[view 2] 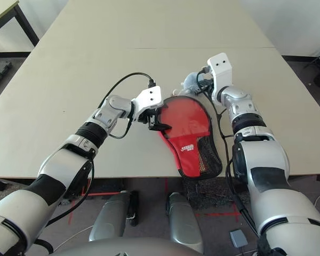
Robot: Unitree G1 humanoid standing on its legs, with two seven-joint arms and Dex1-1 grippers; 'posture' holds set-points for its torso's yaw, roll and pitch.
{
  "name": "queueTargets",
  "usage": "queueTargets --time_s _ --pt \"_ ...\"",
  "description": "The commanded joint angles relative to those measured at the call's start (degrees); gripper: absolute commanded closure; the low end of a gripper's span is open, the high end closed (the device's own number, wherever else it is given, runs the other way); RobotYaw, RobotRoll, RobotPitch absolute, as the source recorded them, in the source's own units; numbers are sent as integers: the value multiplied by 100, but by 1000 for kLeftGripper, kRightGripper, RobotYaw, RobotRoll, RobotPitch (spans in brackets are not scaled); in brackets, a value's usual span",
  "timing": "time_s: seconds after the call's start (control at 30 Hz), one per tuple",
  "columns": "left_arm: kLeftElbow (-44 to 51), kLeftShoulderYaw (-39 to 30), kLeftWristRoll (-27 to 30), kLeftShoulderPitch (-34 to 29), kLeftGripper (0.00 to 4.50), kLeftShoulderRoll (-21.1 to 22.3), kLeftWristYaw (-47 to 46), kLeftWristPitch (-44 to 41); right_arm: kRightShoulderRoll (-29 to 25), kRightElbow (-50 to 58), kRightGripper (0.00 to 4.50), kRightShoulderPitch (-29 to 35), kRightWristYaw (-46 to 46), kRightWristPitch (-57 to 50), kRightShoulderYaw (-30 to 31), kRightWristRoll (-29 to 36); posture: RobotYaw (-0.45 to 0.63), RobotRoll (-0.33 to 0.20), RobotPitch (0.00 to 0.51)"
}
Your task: Store the ping-pong paddle in its case and zip it.
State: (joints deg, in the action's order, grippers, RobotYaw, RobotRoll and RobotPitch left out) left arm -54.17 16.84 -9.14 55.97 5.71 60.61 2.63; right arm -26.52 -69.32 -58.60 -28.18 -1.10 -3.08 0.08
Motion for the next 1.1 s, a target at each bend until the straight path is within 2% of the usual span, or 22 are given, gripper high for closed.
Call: queueTargets --time_s 0.03,0.53,1.1 --pt "-92 233 -159 -246 0 35 101 -170 -229 -172 4489 -67 279 88 -148 -26 37 0 147" --pt "23 366 -235 -338 0 31 237 -248 -810 -297 4489 136 217 64 -352 21 25 0 154" --pt "45 567 -285 -393 0 79 230 -316 -1703 349 4489 1120 -1451 -584 -213 57 7 0 178"
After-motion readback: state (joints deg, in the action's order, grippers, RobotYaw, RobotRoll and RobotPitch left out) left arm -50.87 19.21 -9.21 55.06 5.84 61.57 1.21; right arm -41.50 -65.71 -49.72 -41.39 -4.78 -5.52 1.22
